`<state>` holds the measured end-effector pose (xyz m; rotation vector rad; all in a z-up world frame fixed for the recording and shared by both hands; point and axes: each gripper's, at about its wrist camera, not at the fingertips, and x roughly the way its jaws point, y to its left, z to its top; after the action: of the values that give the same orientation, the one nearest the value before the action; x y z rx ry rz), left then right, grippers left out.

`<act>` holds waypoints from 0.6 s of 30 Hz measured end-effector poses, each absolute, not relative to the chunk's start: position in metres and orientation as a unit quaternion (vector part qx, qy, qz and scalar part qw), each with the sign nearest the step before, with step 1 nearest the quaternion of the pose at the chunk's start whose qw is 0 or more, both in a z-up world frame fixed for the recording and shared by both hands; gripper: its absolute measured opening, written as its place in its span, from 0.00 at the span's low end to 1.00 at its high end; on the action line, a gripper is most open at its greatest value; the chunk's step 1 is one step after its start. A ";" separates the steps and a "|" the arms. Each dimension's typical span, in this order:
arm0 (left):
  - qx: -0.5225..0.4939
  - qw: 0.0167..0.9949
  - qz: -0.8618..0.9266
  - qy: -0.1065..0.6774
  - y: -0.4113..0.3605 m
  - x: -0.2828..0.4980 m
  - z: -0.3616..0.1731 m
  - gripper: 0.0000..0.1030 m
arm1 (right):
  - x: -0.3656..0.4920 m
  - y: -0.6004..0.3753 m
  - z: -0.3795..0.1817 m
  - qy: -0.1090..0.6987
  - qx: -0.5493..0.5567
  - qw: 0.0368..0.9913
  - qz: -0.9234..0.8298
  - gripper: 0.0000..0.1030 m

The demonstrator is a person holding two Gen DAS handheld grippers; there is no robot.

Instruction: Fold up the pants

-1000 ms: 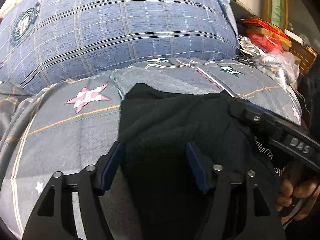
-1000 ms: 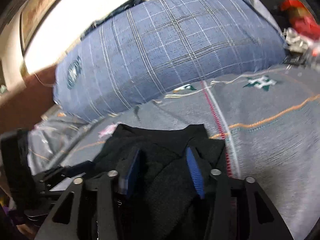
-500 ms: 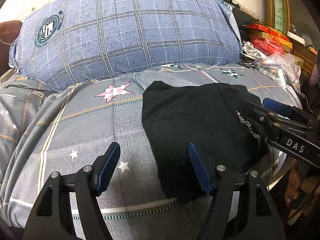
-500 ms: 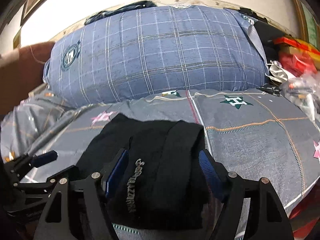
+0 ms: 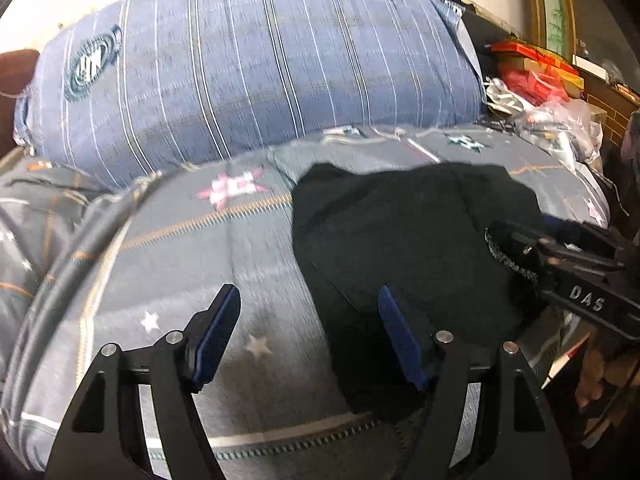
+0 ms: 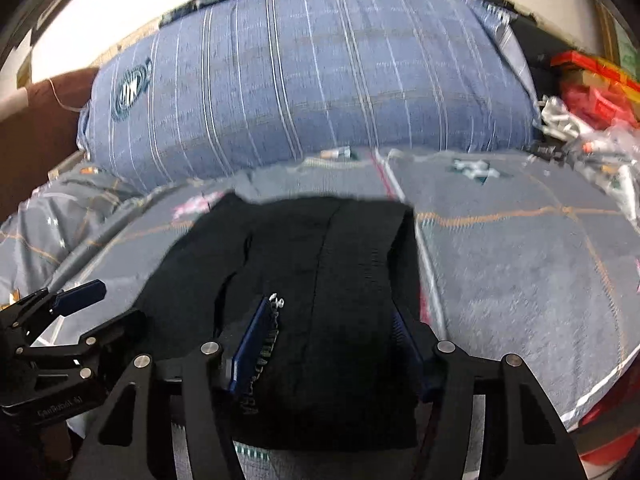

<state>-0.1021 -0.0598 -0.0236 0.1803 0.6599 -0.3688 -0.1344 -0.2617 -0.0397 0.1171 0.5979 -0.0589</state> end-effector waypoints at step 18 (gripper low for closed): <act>0.040 0.914 -0.178 0.362 -0.051 -0.063 -0.014 0.71 | -0.111 -0.272 -0.018 0.283 0.097 0.954 -0.009 0.62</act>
<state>-0.0631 -0.0508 -0.0145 0.0822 0.7450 -0.3661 -0.1112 -0.2720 -0.0179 0.1973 0.5748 -0.0173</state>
